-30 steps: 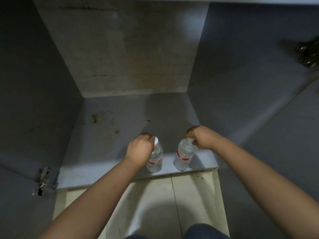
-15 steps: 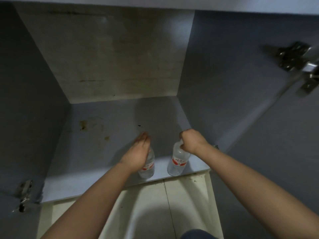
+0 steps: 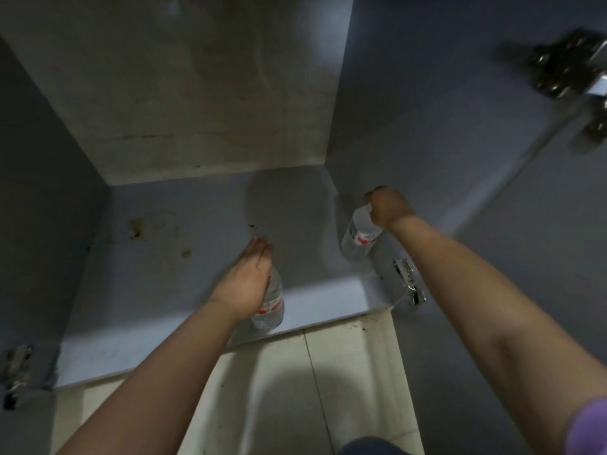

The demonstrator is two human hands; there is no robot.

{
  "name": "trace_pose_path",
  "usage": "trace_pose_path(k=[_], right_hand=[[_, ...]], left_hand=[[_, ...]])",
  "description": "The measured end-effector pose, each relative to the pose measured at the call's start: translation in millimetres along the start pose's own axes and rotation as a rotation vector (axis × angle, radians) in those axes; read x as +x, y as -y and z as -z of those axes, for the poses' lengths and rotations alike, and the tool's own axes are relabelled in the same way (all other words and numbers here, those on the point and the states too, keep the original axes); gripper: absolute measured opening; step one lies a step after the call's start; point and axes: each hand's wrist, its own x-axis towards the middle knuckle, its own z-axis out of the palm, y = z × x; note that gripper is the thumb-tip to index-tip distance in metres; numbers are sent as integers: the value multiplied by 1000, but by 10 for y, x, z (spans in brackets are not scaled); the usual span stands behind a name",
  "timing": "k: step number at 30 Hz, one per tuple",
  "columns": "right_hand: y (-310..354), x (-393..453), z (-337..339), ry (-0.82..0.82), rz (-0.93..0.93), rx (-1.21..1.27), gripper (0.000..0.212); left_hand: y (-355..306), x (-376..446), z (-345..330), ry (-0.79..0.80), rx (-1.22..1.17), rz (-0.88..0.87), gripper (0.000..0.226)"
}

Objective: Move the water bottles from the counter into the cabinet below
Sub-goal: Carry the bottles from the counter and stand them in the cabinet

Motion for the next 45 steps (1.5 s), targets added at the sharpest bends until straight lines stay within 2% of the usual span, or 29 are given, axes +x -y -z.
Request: trace_pose_path(k=[14, 18, 21, 24, 27, 30, 36, 41, 45], right_hand=[[-120, 210, 18, -80, -33, -5, 35], [-108, 225, -26, -61, -16, -9, 38], [-164, 191, -112, -37, 2, 41, 51], [-203, 136, -138, -56, -8, 156, 59], [-289, 78, -215, -101, -38, 272, 60], [-328, 62, -334, -102, -2, 328, 59], [-404, 139, -421, -93, -34, 372, 69], [-462, 149, -501, -116, -11, 326, 64], [-428, 149, -527, -112, -10, 403, 66]], left_hand=[[-46, -48, 92, 29, 110, 42, 56], [-134, -108, 147, 47, 218, 155, 57], [-223, -93, 231, 91, 247, 229, 51], [-322, 64, 267, 89, 251, 155, 43], [-450, 349, 308, 80, 273, 63, 46], [-575, 713, 348, 75, 223, 52, 49], [-828, 1329, 217, 4, 164, -82, 50], [-996, 1713, 164, -16, 160, -111, 51], [-1019, 1834, 130, -26, 137, -141, 51]])
